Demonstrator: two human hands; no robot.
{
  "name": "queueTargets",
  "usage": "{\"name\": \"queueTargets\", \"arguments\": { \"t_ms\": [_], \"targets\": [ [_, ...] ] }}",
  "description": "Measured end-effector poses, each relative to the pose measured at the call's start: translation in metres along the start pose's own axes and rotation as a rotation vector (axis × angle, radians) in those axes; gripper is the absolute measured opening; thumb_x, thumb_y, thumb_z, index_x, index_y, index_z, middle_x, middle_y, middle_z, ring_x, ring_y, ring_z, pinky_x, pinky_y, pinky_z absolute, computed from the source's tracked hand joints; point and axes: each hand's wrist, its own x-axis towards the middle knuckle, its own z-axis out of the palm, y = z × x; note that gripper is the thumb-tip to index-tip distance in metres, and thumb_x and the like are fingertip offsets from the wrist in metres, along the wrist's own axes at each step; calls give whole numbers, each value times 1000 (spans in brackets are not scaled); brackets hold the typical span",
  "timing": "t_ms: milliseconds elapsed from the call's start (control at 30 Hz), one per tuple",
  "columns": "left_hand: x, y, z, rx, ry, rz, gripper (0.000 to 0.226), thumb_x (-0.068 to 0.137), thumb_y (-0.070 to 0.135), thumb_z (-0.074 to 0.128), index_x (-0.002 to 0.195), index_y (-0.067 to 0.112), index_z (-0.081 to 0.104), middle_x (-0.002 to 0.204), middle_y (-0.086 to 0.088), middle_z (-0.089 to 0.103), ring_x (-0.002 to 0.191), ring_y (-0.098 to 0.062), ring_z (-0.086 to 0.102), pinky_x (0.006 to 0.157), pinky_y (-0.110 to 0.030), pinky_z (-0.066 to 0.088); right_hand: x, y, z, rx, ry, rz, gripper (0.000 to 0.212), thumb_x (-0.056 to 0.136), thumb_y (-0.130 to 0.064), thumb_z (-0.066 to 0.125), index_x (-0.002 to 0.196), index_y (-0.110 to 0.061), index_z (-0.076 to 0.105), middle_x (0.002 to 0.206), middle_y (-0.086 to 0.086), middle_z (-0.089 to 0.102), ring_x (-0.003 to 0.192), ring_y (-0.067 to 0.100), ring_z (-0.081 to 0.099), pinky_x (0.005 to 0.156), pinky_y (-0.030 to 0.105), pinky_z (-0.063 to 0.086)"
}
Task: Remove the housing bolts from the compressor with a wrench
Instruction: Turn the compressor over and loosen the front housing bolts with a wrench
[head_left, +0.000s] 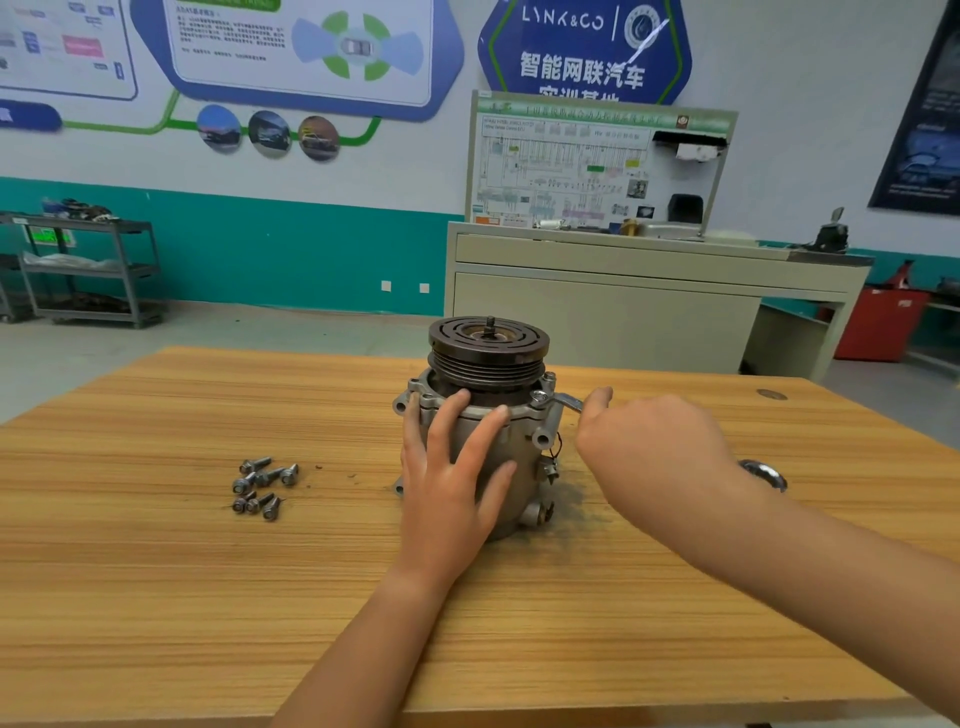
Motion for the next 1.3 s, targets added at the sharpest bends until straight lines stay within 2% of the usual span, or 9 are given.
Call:
{"name": "queueTargets", "arguments": {
  "t_ms": [67,133,400,533,633,900,1100,1200,1300],
  "targets": [
    [0,0,0,-7,-4,-1,44,85,37,51,127,32,41,140,0,28,136,-33,9,102,-56,24,2,7,-6,-29,-7,-22,28,90,-2,41,114,-10,52,66,1,41,54,19,41,42,25,30],
    [1,0,0,-1,4,14,43,84,37,52,126,31,42,139,0,29,135,-35,11,102,-55,22,4,13,-11,-71,-6,-48,11,91,-8,42,90,-16,49,61,-4,32,53,18,36,45,25,32],
    [2,-4,1,19,0,44,44,84,37,52,127,30,42,138,-1,29,133,-40,14,102,-55,22,6,4,-14,-65,-57,-71,30,87,5,44,69,-12,28,64,3,27,57,20,33,45,28,34],
    [1,-8,1,20,-23,41,45,85,39,52,128,31,41,139,-1,29,133,-39,13,100,-62,28,4,6,-8,-83,-21,-84,12,91,-1,39,88,-11,45,62,1,28,54,18,41,42,26,29],
    [2,-7,0,25,-27,43,45,85,39,52,128,31,41,140,-1,28,133,-39,13,100,-63,29,6,18,11,-91,35,-68,34,93,-8,35,126,-3,41,58,0,31,46,14,31,38,25,26],
    [1,-4,-1,18,-12,41,44,85,37,51,127,30,41,140,-2,28,134,-42,14,103,-60,26,33,41,36,-121,133,-25,24,92,-5,42,115,-11,44,59,-3,32,49,13,35,43,23,22],
    [0,-4,0,18,-7,33,44,85,37,52,128,31,42,140,-2,29,134,-44,17,102,-62,29,81,37,65,80,308,11,25,87,3,44,109,-8,47,98,9,63,93,27,60,86,35,39],
    [0,-6,3,7,11,38,44,85,37,53,127,31,43,141,-2,29,134,-42,16,103,-60,28,99,28,74,287,561,-69,25,64,19,61,85,6,62,78,20,66,70,32,65,78,39,50],
    [1,-6,5,9,24,42,44,85,37,53,127,30,43,140,-2,29,135,-42,15,105,-57,22,108,28,79,308,497,-84,31,82,8,51,110,0,59,105,16,66,95,30,61,87,40,47]
  ]
}}
